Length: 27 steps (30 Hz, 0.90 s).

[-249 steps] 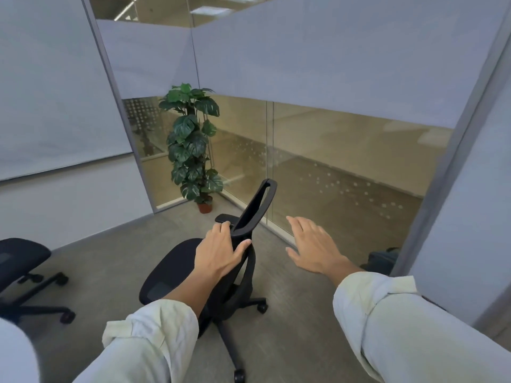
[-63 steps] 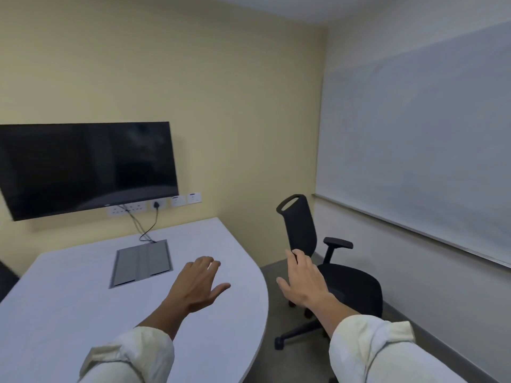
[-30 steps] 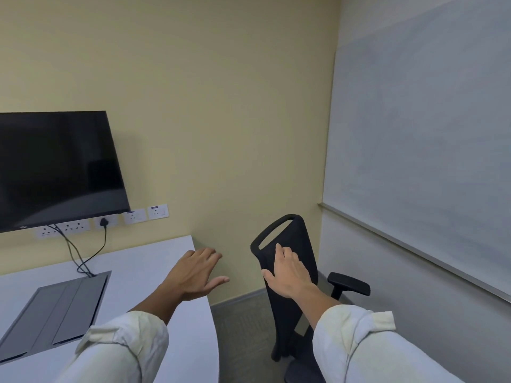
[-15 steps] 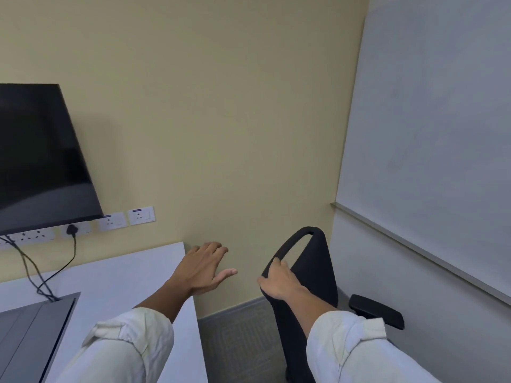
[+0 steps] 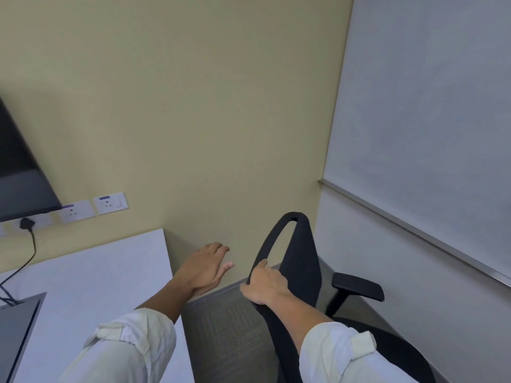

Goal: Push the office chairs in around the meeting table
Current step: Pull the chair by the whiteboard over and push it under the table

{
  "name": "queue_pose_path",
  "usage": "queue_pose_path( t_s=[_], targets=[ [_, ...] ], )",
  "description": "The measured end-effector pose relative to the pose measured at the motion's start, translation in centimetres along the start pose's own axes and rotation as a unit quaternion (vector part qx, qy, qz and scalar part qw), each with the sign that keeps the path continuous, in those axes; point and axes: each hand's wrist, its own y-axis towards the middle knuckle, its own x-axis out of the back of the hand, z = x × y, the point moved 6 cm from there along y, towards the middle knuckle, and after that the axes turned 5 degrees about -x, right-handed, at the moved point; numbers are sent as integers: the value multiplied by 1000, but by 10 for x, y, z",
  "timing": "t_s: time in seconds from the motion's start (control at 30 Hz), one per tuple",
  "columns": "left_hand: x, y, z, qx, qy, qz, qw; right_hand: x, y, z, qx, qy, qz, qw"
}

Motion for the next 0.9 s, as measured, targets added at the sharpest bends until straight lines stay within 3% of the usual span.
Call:
queue_pose_path(
  t_s=[0.17, 0.3, 0.47, 0.57, 0.77, 0.9],
  targets=[
    [1, 6, -57, -37, 4, 10, 999, -6, -44, -11, 47, -49, 29, 997],
    [-9, -20, -104, -36, 19, 36, 999, -14, -108, -29, 111, -122, 6, 986],
    [-36, -60, -162, -38, 94, 160, 982, -24, -192, -70, 129, -234, 15, 963],
    [-42, -86, -200, -39, 105, 190, 975, -20, -232, -110, 93, -206, 29, 974],
    [-37, -128, -280, -86, 95, 134, 983, -21, -288, -206, 26, -103, 53, 993],
    [-32, -136, -333, -85, 81, 163, 980, -15, -316, -272, 21, -70, -5, 997]
  ],
)
